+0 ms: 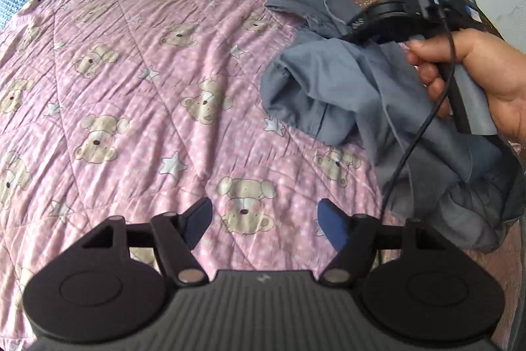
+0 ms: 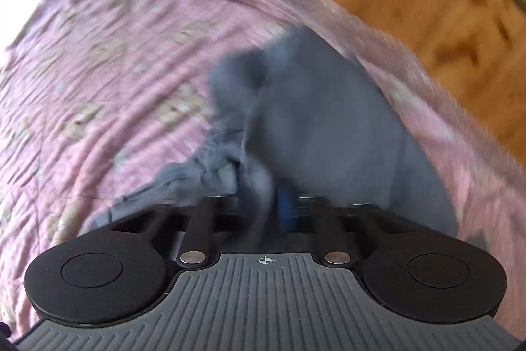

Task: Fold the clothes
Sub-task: 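Grasp the grey shirt with the left gripper while the right gripper grasps another part, then lift the shirt with both grippers and shake it out above the quilt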

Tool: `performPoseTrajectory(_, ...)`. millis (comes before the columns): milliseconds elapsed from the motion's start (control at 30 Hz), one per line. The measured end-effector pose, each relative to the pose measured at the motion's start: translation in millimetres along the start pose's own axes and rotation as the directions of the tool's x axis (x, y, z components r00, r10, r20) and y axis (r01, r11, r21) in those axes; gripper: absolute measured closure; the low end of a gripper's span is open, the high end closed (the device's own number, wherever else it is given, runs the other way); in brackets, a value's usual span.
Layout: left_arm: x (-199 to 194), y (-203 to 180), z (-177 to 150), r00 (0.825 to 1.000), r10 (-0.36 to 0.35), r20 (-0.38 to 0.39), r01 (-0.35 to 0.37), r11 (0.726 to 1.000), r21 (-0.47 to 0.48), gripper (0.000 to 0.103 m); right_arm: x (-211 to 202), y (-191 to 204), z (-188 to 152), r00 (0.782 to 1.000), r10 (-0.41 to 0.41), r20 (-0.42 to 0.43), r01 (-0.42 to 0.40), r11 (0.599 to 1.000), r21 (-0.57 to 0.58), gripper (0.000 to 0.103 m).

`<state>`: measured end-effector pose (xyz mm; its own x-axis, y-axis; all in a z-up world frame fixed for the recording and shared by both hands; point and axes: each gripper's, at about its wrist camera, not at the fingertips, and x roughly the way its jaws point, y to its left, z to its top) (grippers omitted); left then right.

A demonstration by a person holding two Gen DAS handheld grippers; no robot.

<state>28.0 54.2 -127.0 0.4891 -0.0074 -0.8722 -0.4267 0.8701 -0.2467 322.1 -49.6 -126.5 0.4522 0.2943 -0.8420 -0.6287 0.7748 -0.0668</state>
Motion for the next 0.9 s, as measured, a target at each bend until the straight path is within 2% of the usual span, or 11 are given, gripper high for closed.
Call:
performPoseTrajectory(67,-4.4,8.6,7.0,0.999,0.01,0.033,-0.01,1.0,0.007,0.031,-33.5,-37.9,-14.8,0.995,-0.072,0.073,0.063,0.992,0.107,0.103)
performPoseTrajectory(200,8.8,9.8,40.9,0.997,-0.016,0.079,0.016,1.0,-0.001,0.028,-132.2,-141.3,-81.4,0.959,-0.238,0.151,0.163,0.905,0.392,0.103)
performPoseTrajectory(367,51.2,-42.9,94.0,0.993,-0.047,0.109,0.034,0.992,0.118,0.016,-182.2,-227.9,-212.9,0.907,-0.411,-0.092,0.391,0.742,0.545,0.103)
performPoseTrajectory(500,93.0,-86.5,119.0,0.994,-0.036,0.102,0.017,0.984,0.18,0.003,-200.1,-250.7,-293.4,0.888,-0.407,-0.216,0.443,0.627,0.641,0.099)
performPoseTrajectory(633,136.3,-113.7,126.4,0.998,0.007,0.066,-0.02,0.981,0.191,0.005,-202.6,-229.7,-305.2,0.898,-0.412,-0.154,0.408,0.654,0.637,0.039)
performPoseTrajectory(667,143.7,-116.7,125.6,0.998,0.011,0.055,-0.021,0.981,0.19,0.027,-197.9,-224.7,-303.9,0.904,-0.407,-0.129,0.394,0.677,0.622,0.025)
performPoseTrajectory(700,146.5,-118.7,124.0,0.999,-0.005,0.048,-0.005,0.982,0.19,0.061,-187.2,-221.9,-300.4,0.915,-0.388,-0.109,0.372,0.71,0.598,0.021)
performPoseTrajectory(733,145.0,-121.2,122.7,0.998,-0.01,0.055,0.0,0.982,0.188,0.076,-177.4,-223.6,-299.4,0.926,-0.364,-0.098,0.35,0.735,0.581,0.024)
performPoseTrajectory(767,139.5,-121.9,122.0,0.998,-0.013,0.064,0.001,0.984,0.181,0.097,-171.8,-225.8,-299.2,0.941,-0.326,-0.093,0.317,0.749,0.582,0.056)
performPoseTrajectory(833,109.0,-108.4,123.8,0.991,-0.08,0.103,0.067,0.99,0.124,0.099,-172.4,-236.3,-300.9,0.959,-0.277,-0.067,0.253,0.721,0.645,0.103)
performPoseTrajectory(900,74.8,-91.9,126.2,0.976,-0.154,0.152,0.146,0.987,0.061,0.1,-197.5,-248.4,-305.5,0.947,-0.32,0.022,0.207,0.661,0.721,0.103)
